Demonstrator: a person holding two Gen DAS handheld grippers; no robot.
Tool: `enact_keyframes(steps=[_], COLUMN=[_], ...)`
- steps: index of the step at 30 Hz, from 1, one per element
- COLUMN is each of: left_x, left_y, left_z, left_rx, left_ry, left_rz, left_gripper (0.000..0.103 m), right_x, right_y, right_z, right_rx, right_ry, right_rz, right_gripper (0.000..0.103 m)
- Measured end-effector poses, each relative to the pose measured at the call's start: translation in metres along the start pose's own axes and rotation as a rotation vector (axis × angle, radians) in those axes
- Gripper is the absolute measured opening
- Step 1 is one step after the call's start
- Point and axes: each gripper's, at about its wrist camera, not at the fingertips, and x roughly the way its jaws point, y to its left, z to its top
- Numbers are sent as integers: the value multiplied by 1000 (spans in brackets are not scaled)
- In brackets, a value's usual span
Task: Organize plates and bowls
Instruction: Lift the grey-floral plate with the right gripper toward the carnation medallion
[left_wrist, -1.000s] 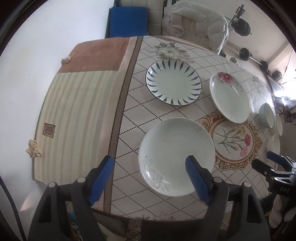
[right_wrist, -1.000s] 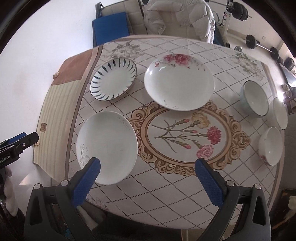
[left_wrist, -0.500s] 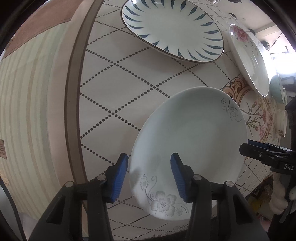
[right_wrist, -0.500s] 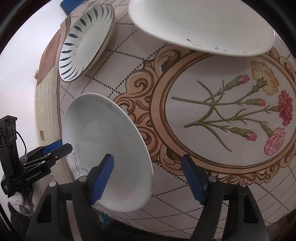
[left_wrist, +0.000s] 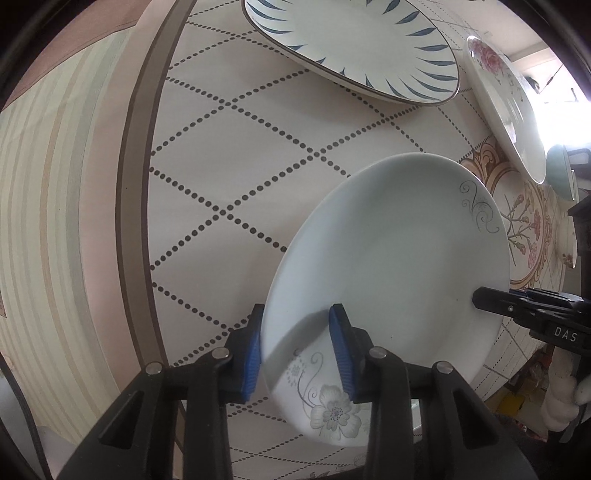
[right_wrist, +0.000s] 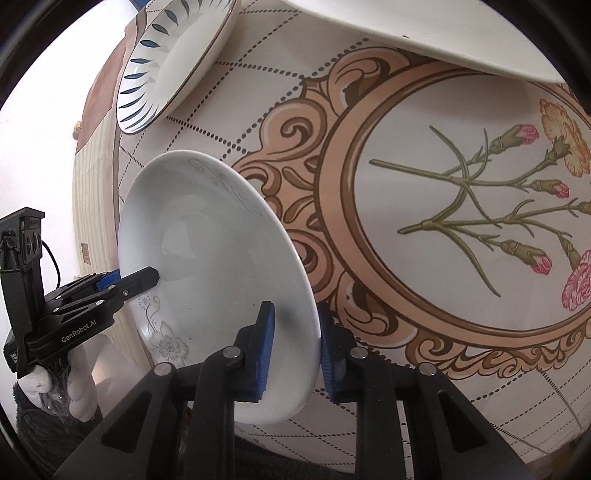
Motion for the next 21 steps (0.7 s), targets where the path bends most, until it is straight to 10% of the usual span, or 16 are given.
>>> enact_keyframes(steps=[21], left_x=[-17], left_y=[-94], left_z=[6], left_rx=[112], left_ry=[-36], left_rz=[-17], left_gripper=[25], right_x=[-83], right_y=[-100], right_z=[-14], right_rx=[124], right_ry=[-135], right_rz=[22], right_gripper=[18])
